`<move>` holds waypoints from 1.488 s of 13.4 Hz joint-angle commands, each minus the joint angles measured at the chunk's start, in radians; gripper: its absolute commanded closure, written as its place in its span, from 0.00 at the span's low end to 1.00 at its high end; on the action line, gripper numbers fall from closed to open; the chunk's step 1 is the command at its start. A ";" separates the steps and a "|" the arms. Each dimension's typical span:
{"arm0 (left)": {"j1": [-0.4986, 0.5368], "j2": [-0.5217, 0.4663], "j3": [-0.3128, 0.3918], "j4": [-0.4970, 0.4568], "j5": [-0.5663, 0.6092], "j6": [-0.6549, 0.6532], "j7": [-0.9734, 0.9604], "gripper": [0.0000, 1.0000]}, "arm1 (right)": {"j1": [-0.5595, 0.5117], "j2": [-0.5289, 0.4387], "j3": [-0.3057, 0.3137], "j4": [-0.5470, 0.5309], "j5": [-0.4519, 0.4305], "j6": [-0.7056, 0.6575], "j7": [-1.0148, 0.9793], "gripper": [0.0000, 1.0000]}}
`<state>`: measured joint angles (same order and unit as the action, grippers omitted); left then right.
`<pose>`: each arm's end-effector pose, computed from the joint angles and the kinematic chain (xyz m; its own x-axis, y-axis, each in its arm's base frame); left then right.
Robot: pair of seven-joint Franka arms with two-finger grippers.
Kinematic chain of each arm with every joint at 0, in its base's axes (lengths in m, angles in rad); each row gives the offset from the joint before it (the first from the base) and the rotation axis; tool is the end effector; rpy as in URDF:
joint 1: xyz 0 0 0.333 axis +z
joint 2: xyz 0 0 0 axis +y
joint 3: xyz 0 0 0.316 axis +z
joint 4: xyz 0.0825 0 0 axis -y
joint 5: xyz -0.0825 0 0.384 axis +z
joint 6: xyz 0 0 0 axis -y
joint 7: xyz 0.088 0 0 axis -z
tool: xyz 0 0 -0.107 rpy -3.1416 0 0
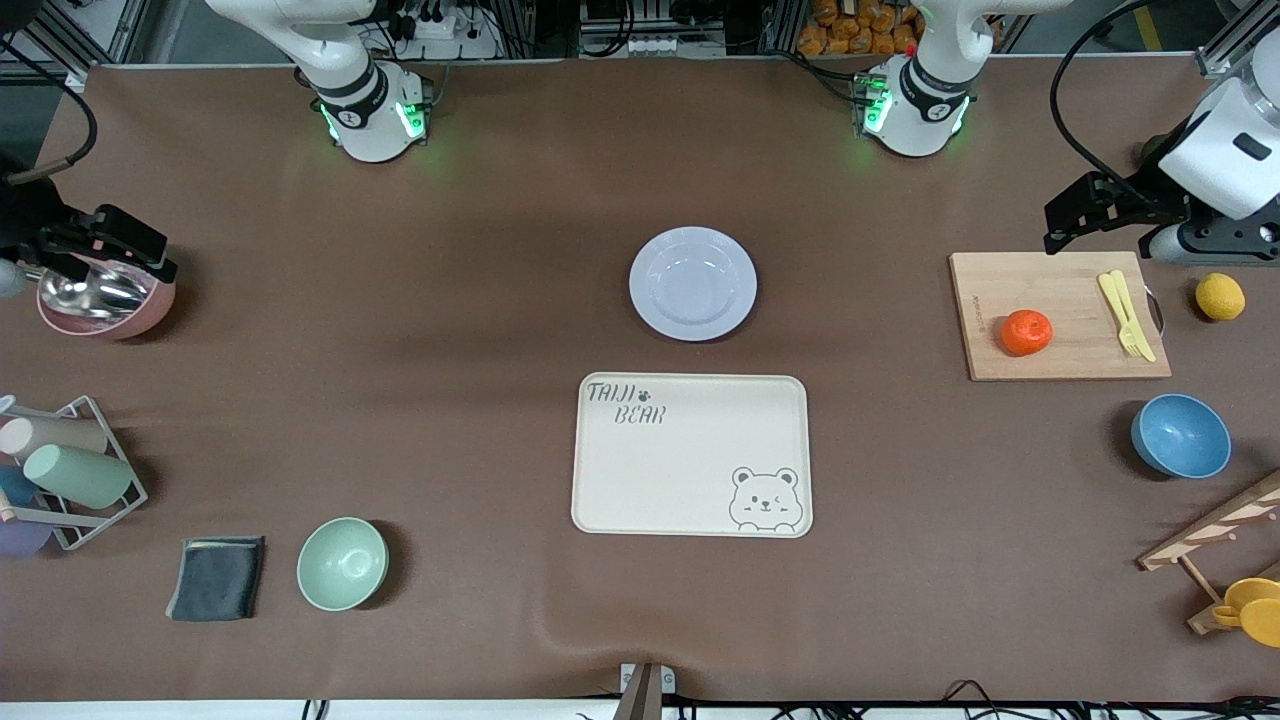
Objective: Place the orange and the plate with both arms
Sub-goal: 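Lower the left gripper onto the orange on the cutting board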
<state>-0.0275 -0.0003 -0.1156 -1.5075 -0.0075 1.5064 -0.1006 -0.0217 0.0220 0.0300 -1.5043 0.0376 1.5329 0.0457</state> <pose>0.5426 -0.0790 0.6487 0.9991 -0.0430 -0.0015 -0.0430 -0.9990 0.0073 0.5580 0.0086 0.6403 0.9993 -0.0359 0.0049 -0.0357 -0.9986 -0.0385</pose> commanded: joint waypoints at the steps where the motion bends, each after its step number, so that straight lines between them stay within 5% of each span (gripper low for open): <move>1: 0.001 -0.003 -0.003 0.000 0.020 0.006 0.010 0.00 | 0.008 0.013 0.001 0.018 -0.005 -0.008 0.020 0.00; 12: 0.066 0.104 0.004 -0.029 0.008 0.005 0.001 0.00 | -0.003 0.032 -0.002 0.013 0.015 -0.031 0.000 0.00; 20: 0.144 0.149 0.005 -0.345 0.023 0.244 0.009 0.00 | 0.008 0.073 0.001 0.018 0.018 -0.002 0.017 0.00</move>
<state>0.0871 0.1708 -0.1068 -1.7736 -0.0067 1.7001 -0.1015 -0.0209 0.0836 0.0296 -1.5042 0.0441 1.5409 0.0465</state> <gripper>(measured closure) 0.000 0.000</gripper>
